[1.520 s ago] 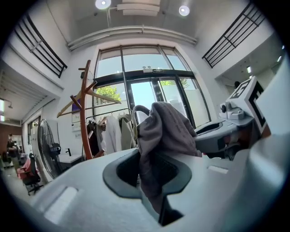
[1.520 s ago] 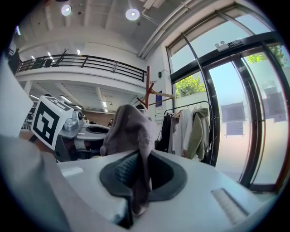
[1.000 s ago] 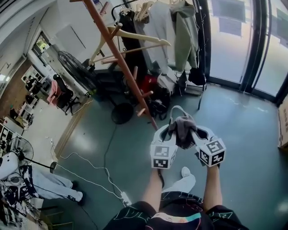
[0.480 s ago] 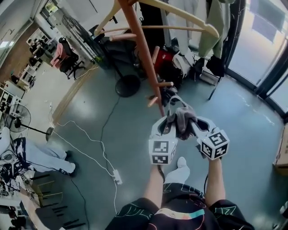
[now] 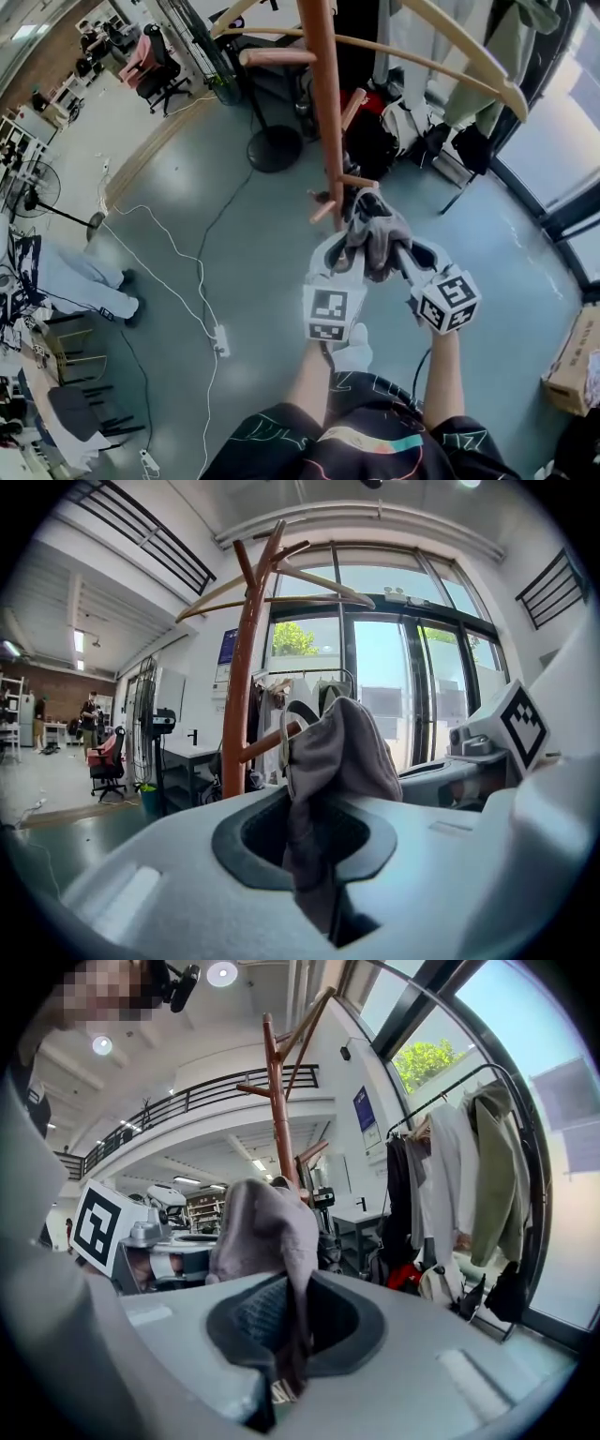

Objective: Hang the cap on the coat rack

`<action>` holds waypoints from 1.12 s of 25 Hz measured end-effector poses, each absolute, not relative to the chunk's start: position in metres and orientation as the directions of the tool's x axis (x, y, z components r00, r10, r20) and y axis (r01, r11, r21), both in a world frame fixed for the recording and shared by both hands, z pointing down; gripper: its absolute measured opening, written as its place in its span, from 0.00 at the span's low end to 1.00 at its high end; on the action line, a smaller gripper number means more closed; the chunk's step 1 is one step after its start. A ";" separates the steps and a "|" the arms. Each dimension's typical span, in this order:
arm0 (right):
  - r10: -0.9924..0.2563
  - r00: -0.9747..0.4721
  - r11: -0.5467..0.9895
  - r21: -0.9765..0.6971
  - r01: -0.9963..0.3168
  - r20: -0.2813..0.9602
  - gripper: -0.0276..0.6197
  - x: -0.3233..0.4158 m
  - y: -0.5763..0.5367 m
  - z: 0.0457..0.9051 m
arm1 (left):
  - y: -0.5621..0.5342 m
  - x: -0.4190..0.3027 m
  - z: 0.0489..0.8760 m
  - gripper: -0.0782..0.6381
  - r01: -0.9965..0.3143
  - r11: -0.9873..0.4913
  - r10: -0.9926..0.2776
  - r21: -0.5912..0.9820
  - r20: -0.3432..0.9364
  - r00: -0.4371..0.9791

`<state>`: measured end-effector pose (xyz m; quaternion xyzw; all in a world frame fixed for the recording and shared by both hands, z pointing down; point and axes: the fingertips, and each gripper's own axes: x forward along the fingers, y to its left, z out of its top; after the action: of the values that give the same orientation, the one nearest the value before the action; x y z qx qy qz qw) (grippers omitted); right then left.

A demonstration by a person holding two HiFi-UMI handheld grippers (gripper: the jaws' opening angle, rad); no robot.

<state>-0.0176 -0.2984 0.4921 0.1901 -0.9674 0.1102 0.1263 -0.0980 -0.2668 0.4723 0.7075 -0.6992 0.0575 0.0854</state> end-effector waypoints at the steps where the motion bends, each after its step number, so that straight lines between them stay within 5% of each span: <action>1: -0.333 -0.898 0.907 -0.164 -0.389 0.288 0.09 -0.019 -0.306 0.494 | -0.274 -0.098 0.474 0.19 -0.999 -0.004 -0.981 0.044 0.194 0.013; 16: -0.217 -0.919 0.940 -0.184 -0.288 0.328 0.09 -0.054 -0.345 0.507 | -0.305 -0.122 0.483 0.19 -0.993 0.113 -0.966 0.039 0.236 -0.101; 28: 0.016 -0.924 0.963 -0.254 -0.088 0.382 0.09 -0.100 -0.337 0.545 | -0.285 -0.157 0.522 0.19 -0.942 0.329 -0.903 0.064 0.315 -0.294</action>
<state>-0.1003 -0.3366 0.5447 0.0186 -0.9716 0.1344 0.1941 -0.1569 -0.2850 0.5217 0.5754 -0.8015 0.0667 0.1486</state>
